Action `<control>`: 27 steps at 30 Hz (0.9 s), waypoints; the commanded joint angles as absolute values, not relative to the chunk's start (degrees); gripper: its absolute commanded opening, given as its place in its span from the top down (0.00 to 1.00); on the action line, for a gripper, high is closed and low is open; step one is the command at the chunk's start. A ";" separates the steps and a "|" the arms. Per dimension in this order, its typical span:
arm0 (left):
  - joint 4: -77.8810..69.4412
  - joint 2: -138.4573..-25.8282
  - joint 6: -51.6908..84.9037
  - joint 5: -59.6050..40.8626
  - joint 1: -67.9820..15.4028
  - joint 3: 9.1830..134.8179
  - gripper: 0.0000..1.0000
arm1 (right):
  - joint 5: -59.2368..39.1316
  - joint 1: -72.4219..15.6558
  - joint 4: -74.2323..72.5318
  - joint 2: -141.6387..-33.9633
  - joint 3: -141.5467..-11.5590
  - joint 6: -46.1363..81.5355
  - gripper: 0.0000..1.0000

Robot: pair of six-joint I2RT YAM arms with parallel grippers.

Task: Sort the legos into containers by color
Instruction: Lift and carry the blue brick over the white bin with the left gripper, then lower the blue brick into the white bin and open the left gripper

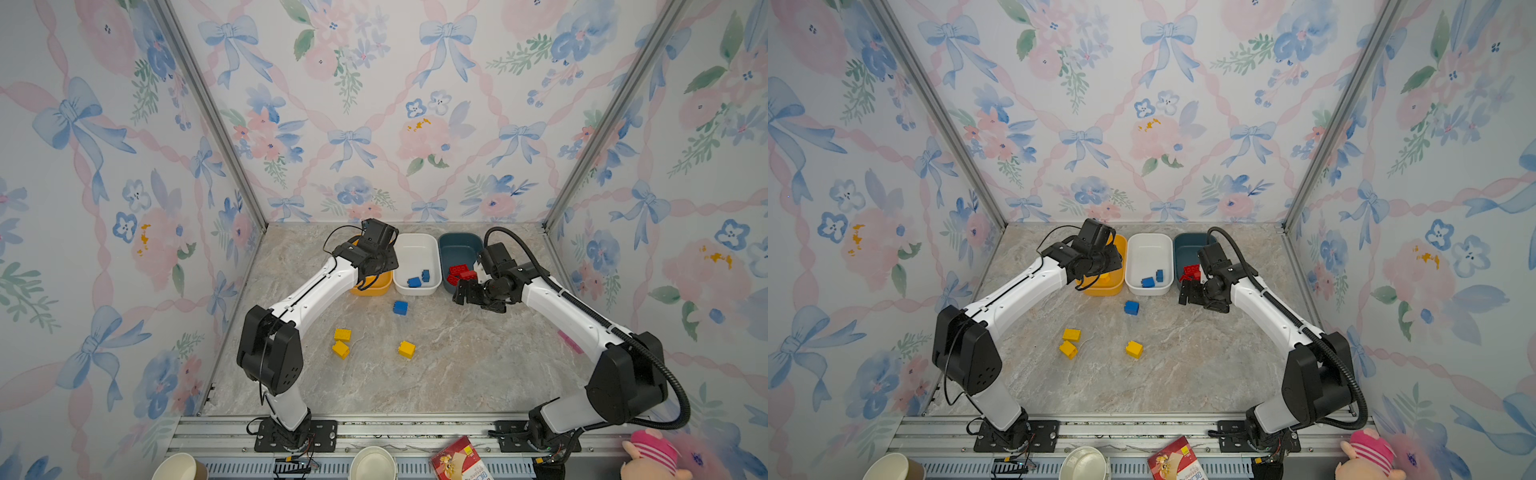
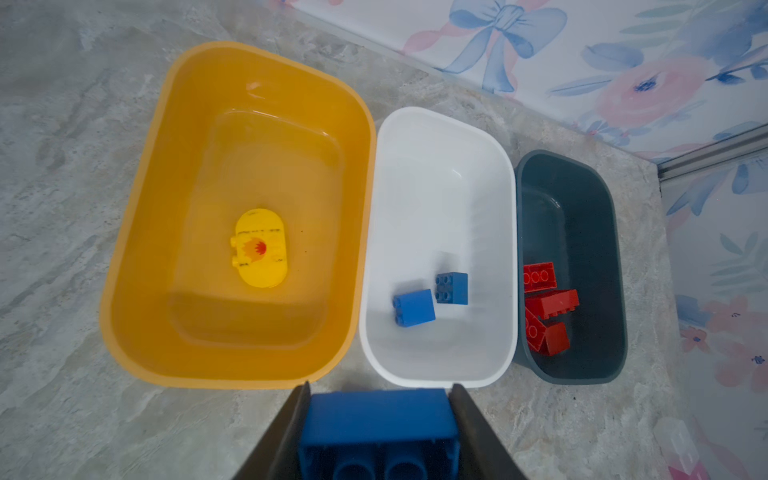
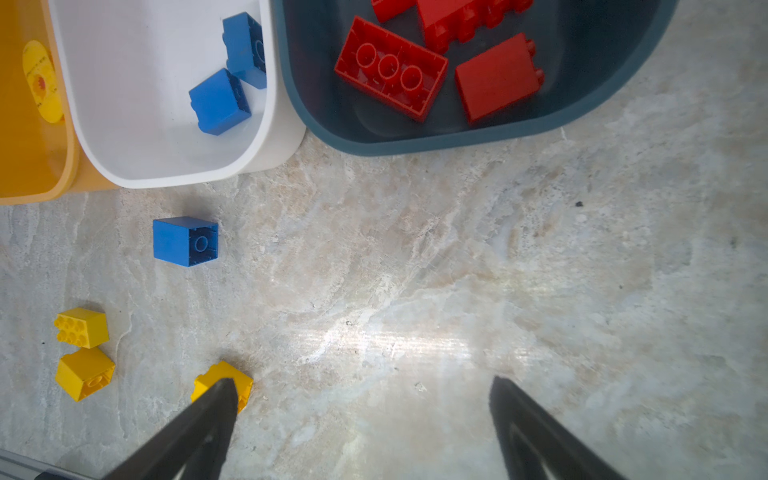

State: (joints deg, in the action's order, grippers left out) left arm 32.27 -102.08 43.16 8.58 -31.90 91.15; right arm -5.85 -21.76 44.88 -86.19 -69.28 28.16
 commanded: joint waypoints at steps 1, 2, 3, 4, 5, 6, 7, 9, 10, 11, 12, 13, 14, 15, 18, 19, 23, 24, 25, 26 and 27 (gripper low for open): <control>31.71 -107.69 40.62 9.12 -33.57 97.34 0.63 | -5.99 -21.60 45.06 -84.16 -68.55 29.02 0.03; 31.75 -109.53 40.23 8.81 -34.04 99.17 0.63 | -5.98 -21.57 45.16 -84.03 -68.55 29.00 0.03; 31.73 -111.26 39.95 8.38 -34.34 100.56 0.63 | -5.95 -21.55 45.26 -83.94 -68.55 29.01 0.03; 31.75 -112.92 39.69 7.86 -34.69 102.08 0.63 | -5.76 -21.59 45.35 -83.76 -68.55 29.16 0.03; 31.75 -114.71 39.52 7.30 -34.92 103.39 0.63 | -5.72 -21.58 45.40 -83.60 -68.55 29.13 0.03; 31.74 -116.04 39.38 7.07 -35.11 104.36 0.63 | -5.71 -21.55 45.47 -83.51 -68.55 29.11 0.03; 31.73 -117.58 39.11 7.01 -35.33 105.25 0.63 | -5.63 -21.56 45.52 -83.37 -68.56 29.25 0.03; 31.73 -119.90 38.69 6.97 -35.64 106.61 0.64 | -5.63 -21.57 45.65 -83.23 -68.55 29.27 0.03; 31.73 -120.89 38.59 7.01 -35.74 107.10 0.64 | -5.62 -21.53 45.78 -83.15 -68.55 29.35 0.03; 31.70 -121.75 38.53 7.00 -35.78 107.58 0.64 | -5.52 -21.58 45.87 -83.14 -68.55 29.32 0.03; 31.75 -122.53 38.35 6.96 -35.86 107.87 0.64 | -5.46 -21.56 45.88 -83.06 -68.60 29.34 0.03; 31.73 -123.22 38.25 6.89 -35.91 108.18 0.64 | -5.45 -21.51 45.96 -83.05 -68.56 29.38 0.03; 31.77 -123.85 38.22 6.93 -35.97 108.40 0.63 | -5.47 -21.52 45.97 -83.06 -68.56 29.40 0.03; 31.73 -124.33 38.08 6.89 -35.95 108.58 0.63 | -5.46 -21.48 46.03 -83.14 -68.55 29.35 0.03; 31.73 -125.28 37.95 6.72 -36.02 108.90 0.59 | -5.60 -21.53 46.07 -83.32 -68.73 29.32 0.03; 31.68 -125.40 37.91 6.67 -36.05 108.93 0.57 | -5.60 -21.55 46.06 -83.39 -68.81 29.27 0.03; 31.73 -125.54 37.68 6.67 -36.03 108.90 0.49 | -5.63 -21.59 45.96 -83.63 -69.08 29.47 0.03; 31.79 -125.54 37.62 6.64 -36.08 108.94 0.47 | -5.71 -21.61 45.97 -83.69 -69.17 29.45 0.03; 31.75 -125.51 37.62 6.68 -36.09 108.90 0.44 | -5.76 -21.55 45.97 -83.76 -69.26 29.50 0.03; 31.71 -125.42 37.58 6.66 -36.04 108.81 0.43 | -5.86 -21.61 45.97 -83.76 -69.26 29.50 0.03; 31.73 -125.41 37.55 6.66 -36.07 108.81 0.41 | -5.85 -21.60 45.94 -83.77 -69.26 29.50 0.03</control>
